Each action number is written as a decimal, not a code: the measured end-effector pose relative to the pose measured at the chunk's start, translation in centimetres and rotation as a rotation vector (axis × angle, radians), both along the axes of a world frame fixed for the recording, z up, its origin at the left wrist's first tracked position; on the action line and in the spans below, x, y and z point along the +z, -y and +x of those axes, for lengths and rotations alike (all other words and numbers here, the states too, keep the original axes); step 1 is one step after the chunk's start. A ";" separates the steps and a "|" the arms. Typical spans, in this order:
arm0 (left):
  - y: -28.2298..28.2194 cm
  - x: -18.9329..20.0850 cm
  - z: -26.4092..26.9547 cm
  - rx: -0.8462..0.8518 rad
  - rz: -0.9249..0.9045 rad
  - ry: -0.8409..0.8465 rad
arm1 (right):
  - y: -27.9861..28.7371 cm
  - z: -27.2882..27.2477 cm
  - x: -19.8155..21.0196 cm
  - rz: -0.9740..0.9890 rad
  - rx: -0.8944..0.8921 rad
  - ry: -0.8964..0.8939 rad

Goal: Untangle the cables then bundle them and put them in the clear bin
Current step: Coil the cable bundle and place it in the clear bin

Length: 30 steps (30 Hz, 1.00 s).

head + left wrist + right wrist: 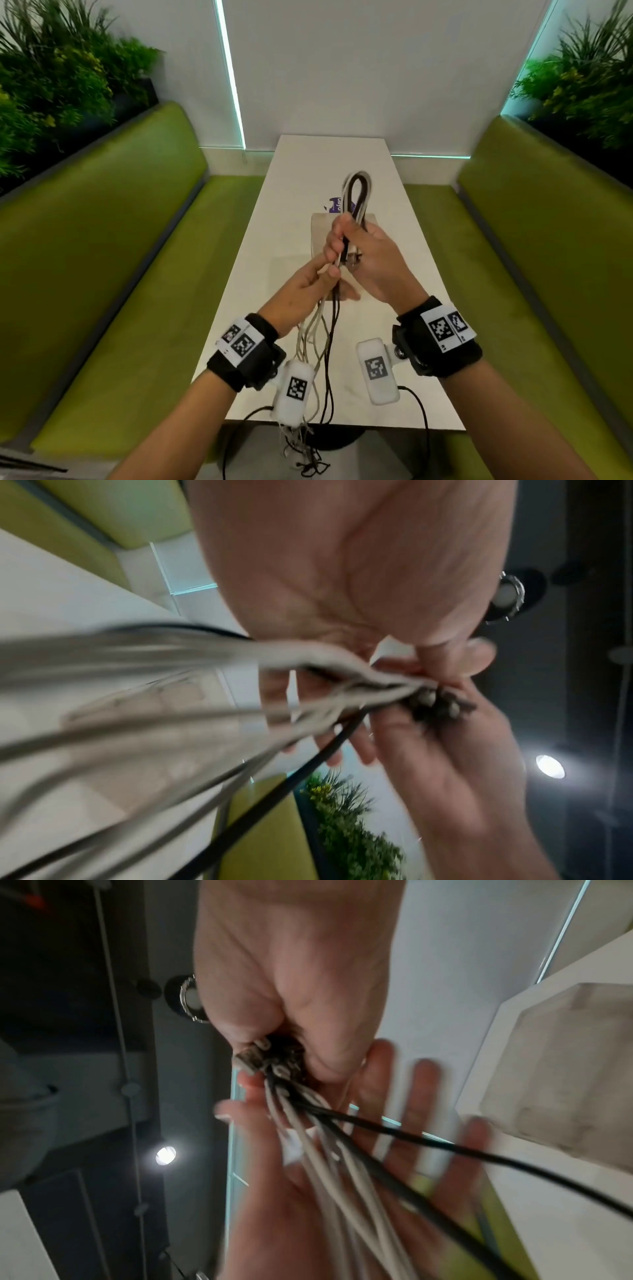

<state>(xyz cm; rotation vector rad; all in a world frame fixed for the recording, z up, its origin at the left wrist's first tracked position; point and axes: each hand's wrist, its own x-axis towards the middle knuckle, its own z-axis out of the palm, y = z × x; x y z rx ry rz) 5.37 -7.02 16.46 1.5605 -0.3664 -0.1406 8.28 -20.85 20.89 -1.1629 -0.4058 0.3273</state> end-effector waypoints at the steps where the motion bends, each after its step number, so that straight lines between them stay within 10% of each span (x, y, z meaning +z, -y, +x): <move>1: 0.4 -0.1 -0.4 0.017 -0.023 -0.013 | 0.1 0.2 0.5 0.039 -0.018 -0.009; 10: -0.1 1.0 -1.2 -0.120 -0.046 -0.212 | 1.7 1.5 2.9 0.201 -0.101 -0.006; 18: -2.4 1.9 -0.2 -0.189 -0.074 -0.330 | 4.0 0.9 5.9 -1.067 0.318 0.539; 30: -3.2 3.3 0.6 -0.539 -0.197 -0.642 | 2.3 0.1 4.7 -1.501 0.467 0.991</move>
